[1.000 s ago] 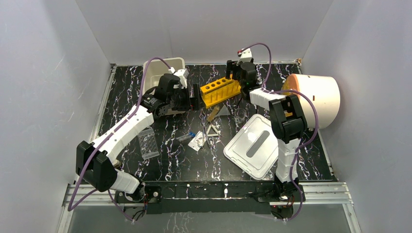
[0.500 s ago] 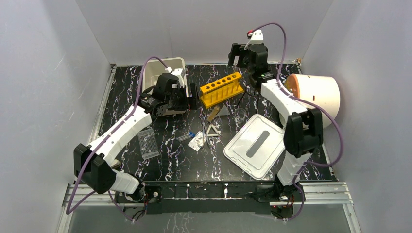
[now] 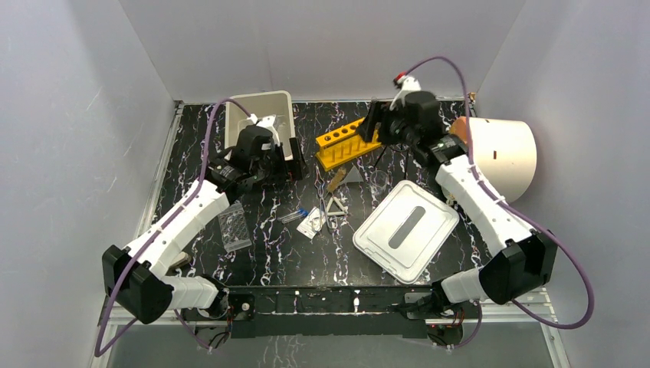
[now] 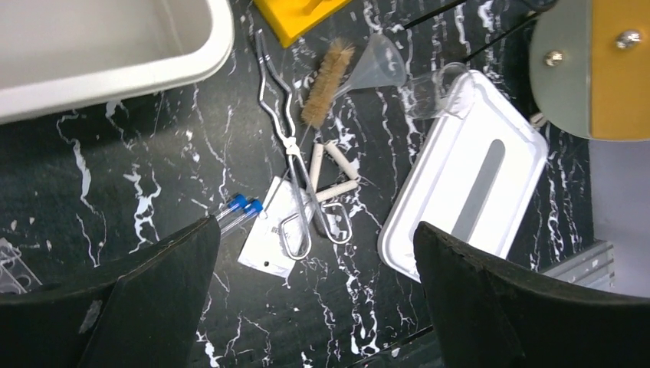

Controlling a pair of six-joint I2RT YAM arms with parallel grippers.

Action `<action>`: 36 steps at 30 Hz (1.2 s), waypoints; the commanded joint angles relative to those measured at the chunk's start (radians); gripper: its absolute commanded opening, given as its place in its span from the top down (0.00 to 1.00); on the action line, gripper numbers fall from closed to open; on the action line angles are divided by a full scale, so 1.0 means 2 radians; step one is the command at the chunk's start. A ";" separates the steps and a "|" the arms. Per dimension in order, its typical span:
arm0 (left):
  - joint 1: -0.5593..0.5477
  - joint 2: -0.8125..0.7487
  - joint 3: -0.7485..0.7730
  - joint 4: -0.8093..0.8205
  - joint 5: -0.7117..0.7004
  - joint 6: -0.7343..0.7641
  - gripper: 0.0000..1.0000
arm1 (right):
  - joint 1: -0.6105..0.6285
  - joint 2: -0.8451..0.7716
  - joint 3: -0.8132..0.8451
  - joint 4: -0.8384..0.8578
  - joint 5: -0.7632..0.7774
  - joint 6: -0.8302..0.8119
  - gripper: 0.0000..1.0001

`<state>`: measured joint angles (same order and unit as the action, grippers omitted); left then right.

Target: Organize the chemistry lab equipment

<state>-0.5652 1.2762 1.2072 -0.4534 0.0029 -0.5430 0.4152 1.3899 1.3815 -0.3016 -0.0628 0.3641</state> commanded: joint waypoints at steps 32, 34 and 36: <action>0.012 -0.131 -0.203 -0.069 -0.141 -0.174 0.43 | 0.271 0.249 -0.017 -0.027 0.157 0.361 0.41; 0.013 -0.136 -0.201 -0.080 -0.163 -0.179 0.41 | 0.279 0.263 0.003 -0.059 0.177 0.365 0.41; 0.013 -0.143 -0.199 -0.088 -0.178 -0.179 0.37 | 0.285 0.274 0.017 -0.075 0.195 0.365 0.41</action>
<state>-0.5453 1.0344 0.7914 -0.5869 -0.2523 -0.8829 0.9581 1.9041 1.3319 -0.3458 0.2066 1.0554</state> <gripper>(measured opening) 0.602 0.588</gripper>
